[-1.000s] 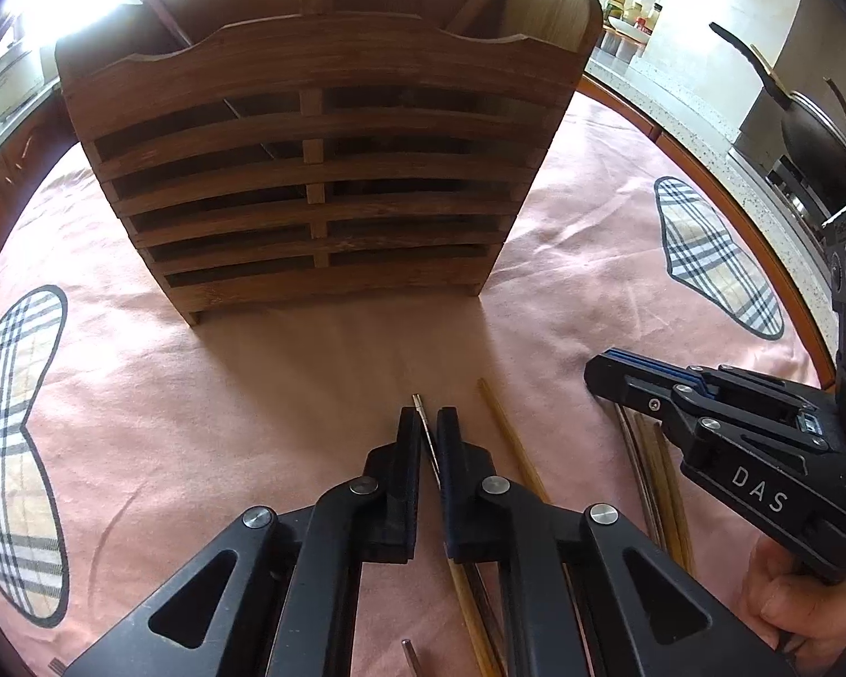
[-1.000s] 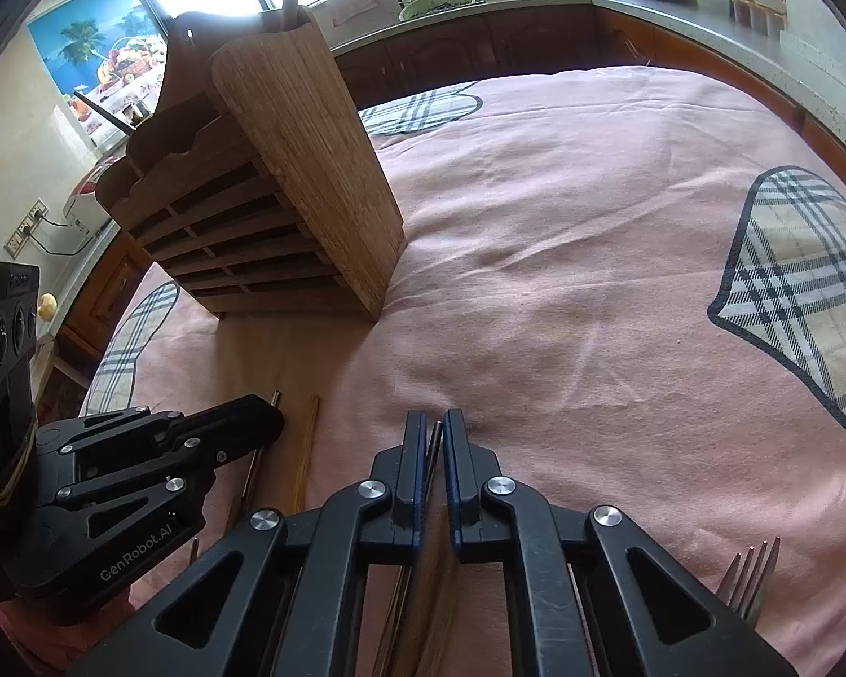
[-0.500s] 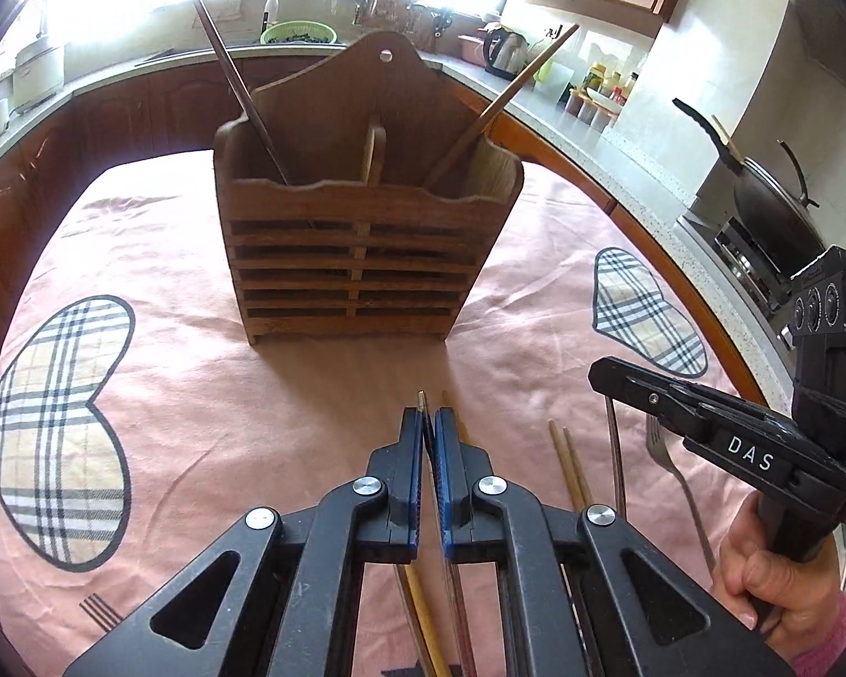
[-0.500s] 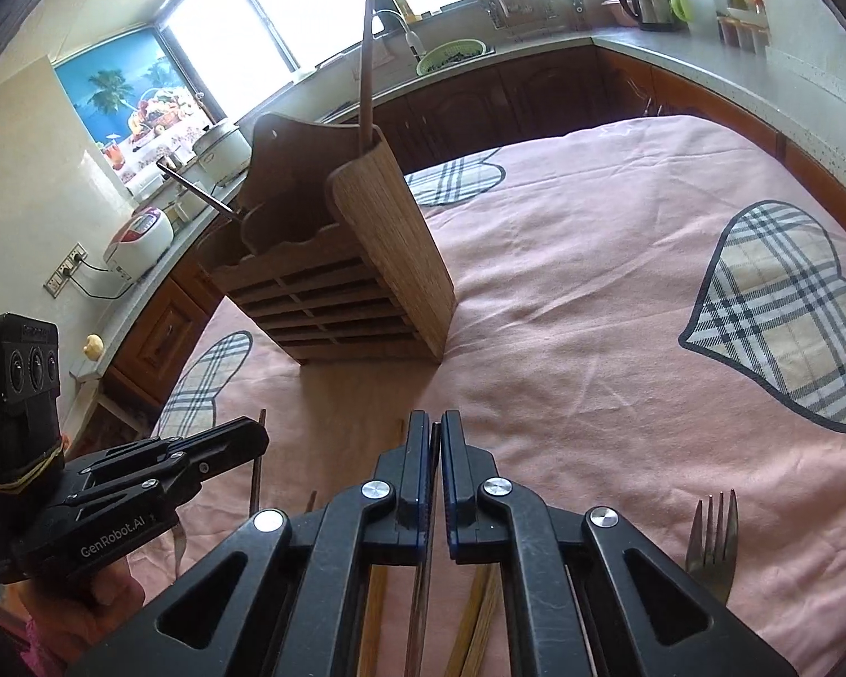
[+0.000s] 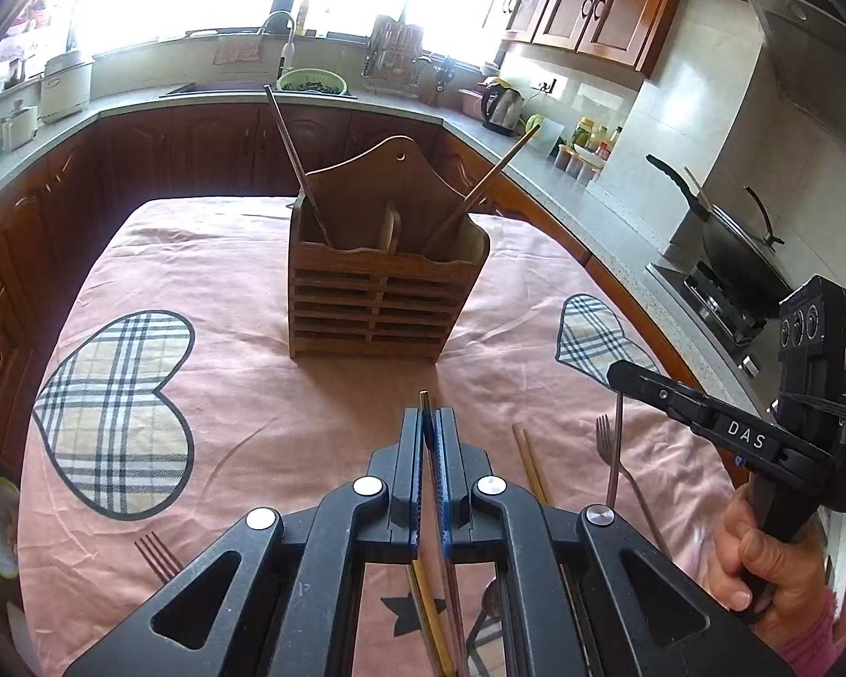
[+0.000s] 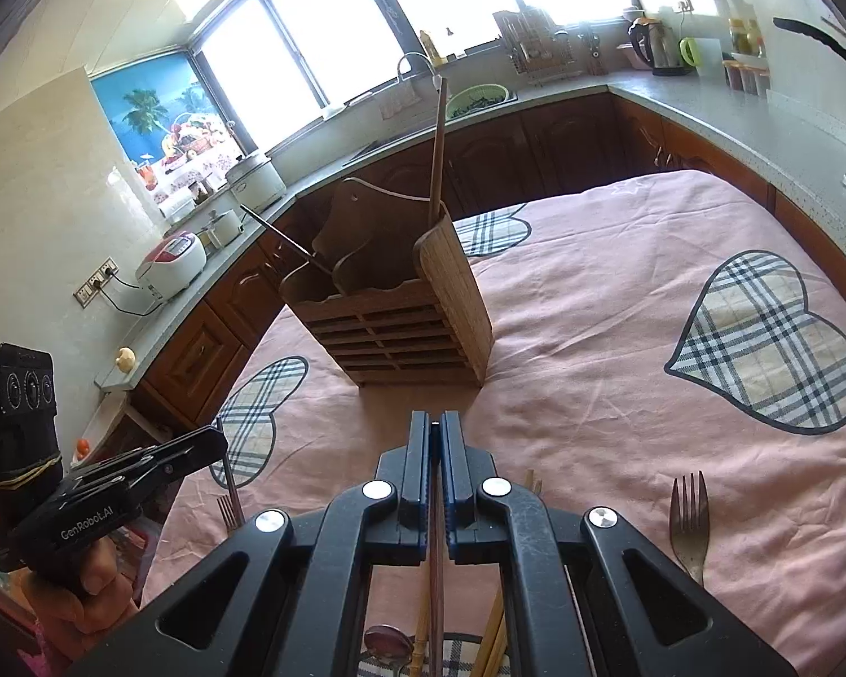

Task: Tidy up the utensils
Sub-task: 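Lift both held chopsticks and carry them over the wooden holder, then lower both chopsticks into the holder and open both grippers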

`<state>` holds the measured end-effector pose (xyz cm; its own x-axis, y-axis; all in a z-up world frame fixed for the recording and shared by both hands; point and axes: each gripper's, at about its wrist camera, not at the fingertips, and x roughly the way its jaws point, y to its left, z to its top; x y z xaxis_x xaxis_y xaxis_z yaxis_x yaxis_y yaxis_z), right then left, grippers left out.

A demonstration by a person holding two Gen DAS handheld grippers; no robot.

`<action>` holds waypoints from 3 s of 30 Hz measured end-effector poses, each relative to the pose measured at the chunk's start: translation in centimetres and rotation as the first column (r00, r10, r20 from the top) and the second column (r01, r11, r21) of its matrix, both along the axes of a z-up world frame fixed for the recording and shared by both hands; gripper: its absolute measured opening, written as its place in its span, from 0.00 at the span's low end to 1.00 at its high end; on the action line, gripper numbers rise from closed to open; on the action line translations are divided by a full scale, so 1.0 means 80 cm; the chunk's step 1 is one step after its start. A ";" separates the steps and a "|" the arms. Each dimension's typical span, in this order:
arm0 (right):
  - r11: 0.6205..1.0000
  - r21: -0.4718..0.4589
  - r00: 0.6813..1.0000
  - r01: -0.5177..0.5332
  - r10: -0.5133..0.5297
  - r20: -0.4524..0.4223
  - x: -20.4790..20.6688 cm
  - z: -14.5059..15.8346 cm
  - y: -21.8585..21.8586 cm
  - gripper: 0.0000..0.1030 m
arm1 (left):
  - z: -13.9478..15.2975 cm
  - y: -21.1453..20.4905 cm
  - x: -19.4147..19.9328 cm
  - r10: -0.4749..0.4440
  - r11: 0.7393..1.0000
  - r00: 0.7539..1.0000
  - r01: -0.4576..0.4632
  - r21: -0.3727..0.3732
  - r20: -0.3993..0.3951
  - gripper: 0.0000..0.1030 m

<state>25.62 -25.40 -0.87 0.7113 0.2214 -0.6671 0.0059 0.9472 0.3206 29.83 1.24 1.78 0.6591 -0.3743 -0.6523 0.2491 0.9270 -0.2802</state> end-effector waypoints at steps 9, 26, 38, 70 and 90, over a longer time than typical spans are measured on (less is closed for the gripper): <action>1.000 -0.015 0.998 -0.010 0.011 0.065 -0.041 0.036 0.011 0.03 | 0.029 0.018 -0.051 -0.004 1.000 0.999 0.005 -0.027 0.049 0.02; 0.999 -0.051 0.986 -0.002 0.011 0.169 -0.073 0.084 0.021 0.03 | 0.063 0.047 -0.099 0.034 0.998 0.989 -0.027 -0.055 0.142 0.02; 0.998 -0.064 0.971 0.021 -0.005 0.239 -0.061 0.108 0.023 0.03 | 0.086 0.063 -0.098 0.061 0.996 0.976 -0.045 -0.080 0.208 0.02; 0.984 0.059 0.861 0.170 -0.178 0.477 0.077 0.193 -0.020 0.03 | 0.128 0.086 0.035 0.251 0.963 0.879 -0.186 -0.194 0.405 0.02; 0.980 -0.010 0.900 0.198 -0.178 0.398 0.155 0.090 -0.009 0.03 | -0.005 0.032 0.172 0.340 0.938 0.894 -0.298 -0.178 0.293 0.02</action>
<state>38.03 -26.16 6.34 0.9432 0.0320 -0.3308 0.0684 0.9554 0.2873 43.63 3.78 1.37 0.9192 -0.1736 -0.3536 0.0398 0.9340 -0.3551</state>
